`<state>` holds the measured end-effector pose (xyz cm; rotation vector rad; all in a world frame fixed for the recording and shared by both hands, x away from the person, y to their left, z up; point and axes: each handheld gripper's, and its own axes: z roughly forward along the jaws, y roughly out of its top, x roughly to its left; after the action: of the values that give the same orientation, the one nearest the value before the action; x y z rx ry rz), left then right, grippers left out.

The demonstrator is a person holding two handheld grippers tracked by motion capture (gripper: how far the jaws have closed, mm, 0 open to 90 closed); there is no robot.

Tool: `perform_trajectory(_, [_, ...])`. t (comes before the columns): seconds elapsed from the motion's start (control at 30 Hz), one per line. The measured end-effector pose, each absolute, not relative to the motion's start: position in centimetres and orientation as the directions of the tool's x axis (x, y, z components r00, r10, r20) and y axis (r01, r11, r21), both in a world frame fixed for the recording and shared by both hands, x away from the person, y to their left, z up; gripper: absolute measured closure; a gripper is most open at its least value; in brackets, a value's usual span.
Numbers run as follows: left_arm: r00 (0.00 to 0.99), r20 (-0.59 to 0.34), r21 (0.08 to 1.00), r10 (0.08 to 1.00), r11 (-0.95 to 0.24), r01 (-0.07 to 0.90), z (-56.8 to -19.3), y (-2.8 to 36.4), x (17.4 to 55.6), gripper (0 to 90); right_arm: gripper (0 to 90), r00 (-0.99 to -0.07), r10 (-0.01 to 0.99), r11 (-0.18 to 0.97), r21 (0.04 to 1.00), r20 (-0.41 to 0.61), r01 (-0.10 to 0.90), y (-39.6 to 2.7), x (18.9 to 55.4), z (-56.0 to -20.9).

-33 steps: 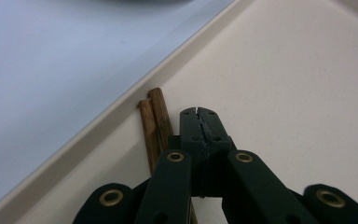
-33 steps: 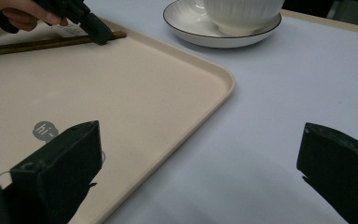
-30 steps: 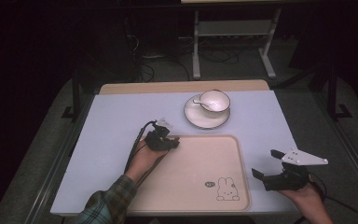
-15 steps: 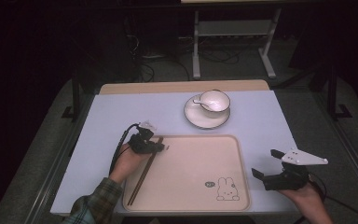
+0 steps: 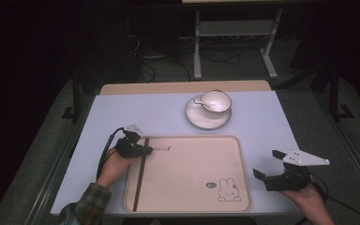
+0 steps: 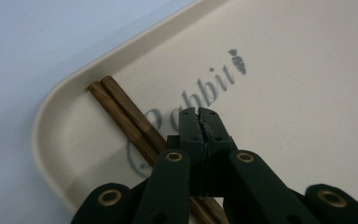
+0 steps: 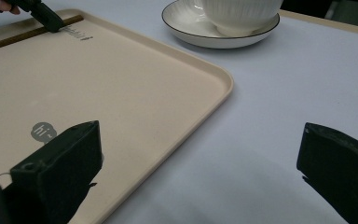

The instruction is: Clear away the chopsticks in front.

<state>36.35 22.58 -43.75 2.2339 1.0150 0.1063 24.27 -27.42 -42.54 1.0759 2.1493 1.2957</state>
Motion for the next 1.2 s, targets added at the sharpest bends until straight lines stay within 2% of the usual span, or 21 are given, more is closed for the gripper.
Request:
perform_trajectory(0.4, [0.688, -0.187, 0.608, 0.701, -0.468, 0.641, -43.7, 23.0, 36.4, 87.0, 0.0, -0.619, 0.784, 0.271, 0.874, 0.043, 0.403, -27.4, 24.2, -42.5])
perform_trajectory(0.57, [0.715, -0.165, 0.643, 0.679, -0.476, 0.6, -42.9, 22.9, 35.8, 80.0, 0.0, -0.619, 0.784, 0.272, 0.873, 0.043, 0.405, -27.5, 24.3, -42.6])
perform_trajectory(0.63, [0.729, -0.15, 0.662, 0.668, -0.479, 0.576, -42.3, 22.8, 35.5, 73.9, 0.0, -0.619, 0.784, 0.271, 0.873, 0.044, 0.405, -27.5, 24.3, -42.6])
perform_trajectory(0.67, [0.734, -0.143, 0.672, 0.664, -0.48, 0.565, -42.0, 22.7, 35.2, 66.5, 0.0, -0.618, 0.785, 0.27, 0.874, 0.044, 0.405, -27.5, 24.3, -42.6])
perform_trajectory(0.7, [0.739, -0.132, 0.679, 0.661, -0.483, 0.553, -41.8, 22.8, 35.0, 66.5, 0.0, -0.618, 0.785, 0.27, 0.874, 0.044, 0.405, -27.5, 24.3, -42.6])
perform_trajectory(0.87, [0.748, -0.096, 0.72, 0.656, -0.473, 0.508, -40.9, 23.5, 33.5, 47.2, 0.0, -0.617, 0.786, 0.266, 0.875, 0.046, 0.404, -27.5, 24.2, -42.6])
perform_trajectory(1.07, [0.726, -0.069, 0.751, 0.684, -0.444, 0.489, -40.4, 25.5, 31.8, 28.9, 0.0, -0.623, 0.781, 0.271, 0.875, 0.043, 0.401, -27.4, 24.2, -42.6])
perform_trajectory(1.2, [0.71, -0.053, 0.767, 0.702, -0.426, 0.479, -40.5, 27.0, 30.7, 24.1, 0.0, -0.623, 0.781, 0.27, 0.875, 0.045, 0.401, -27.4, 24.2, -42.5])
